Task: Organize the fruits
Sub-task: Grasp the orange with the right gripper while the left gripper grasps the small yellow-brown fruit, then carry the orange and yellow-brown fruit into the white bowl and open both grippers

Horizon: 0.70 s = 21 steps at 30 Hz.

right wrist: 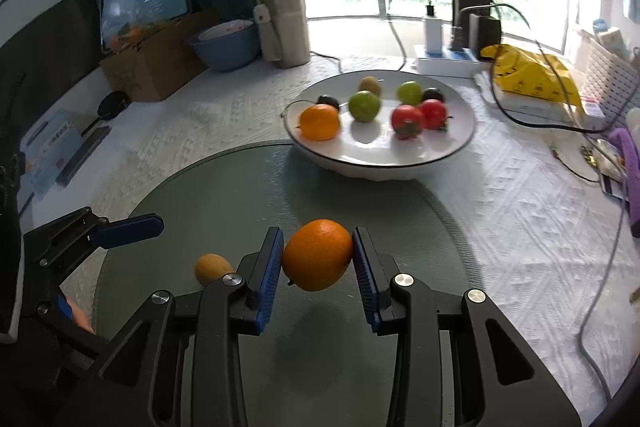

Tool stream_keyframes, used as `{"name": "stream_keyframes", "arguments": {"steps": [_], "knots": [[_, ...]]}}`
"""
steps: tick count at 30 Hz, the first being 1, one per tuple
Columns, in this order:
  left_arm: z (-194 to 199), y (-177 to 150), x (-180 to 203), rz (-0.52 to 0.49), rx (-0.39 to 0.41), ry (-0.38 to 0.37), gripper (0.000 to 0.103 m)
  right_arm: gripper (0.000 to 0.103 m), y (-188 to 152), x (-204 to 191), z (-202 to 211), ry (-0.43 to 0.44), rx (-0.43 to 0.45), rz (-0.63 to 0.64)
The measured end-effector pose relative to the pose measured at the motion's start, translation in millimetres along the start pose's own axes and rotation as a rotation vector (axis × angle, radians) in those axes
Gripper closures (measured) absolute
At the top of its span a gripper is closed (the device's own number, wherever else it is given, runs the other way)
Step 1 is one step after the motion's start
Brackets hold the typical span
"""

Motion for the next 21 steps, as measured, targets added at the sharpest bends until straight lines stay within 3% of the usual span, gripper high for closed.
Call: {"name": "stream_keyframes", "arguments": {"steps": [4,12,21], "knots": [[-10,2,-1,0.008,-0.046,0.002,0.049,0.066,0,10,4,-0.015,0.007,-0.02],[-17,2,5,-0.02,-0.079,-0.009,0.076,0.066,1,20,14,-0.04,0.028,-0.038],[-15,15,11,-0.047,-0.054,-0.05,0.077,0.066,9,29,19,-0.065,0.041,-0.047]]}}
Point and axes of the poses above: each gripper's, at about its wrist camera, not at the fingertips, and z roughly against the way its jaws point, x to its right, y to its top, the point moved 4 cm from there along -z, roughly the way its jaws point, and after that the axes turned 4 degrees about -z, right-handed, at the moved point
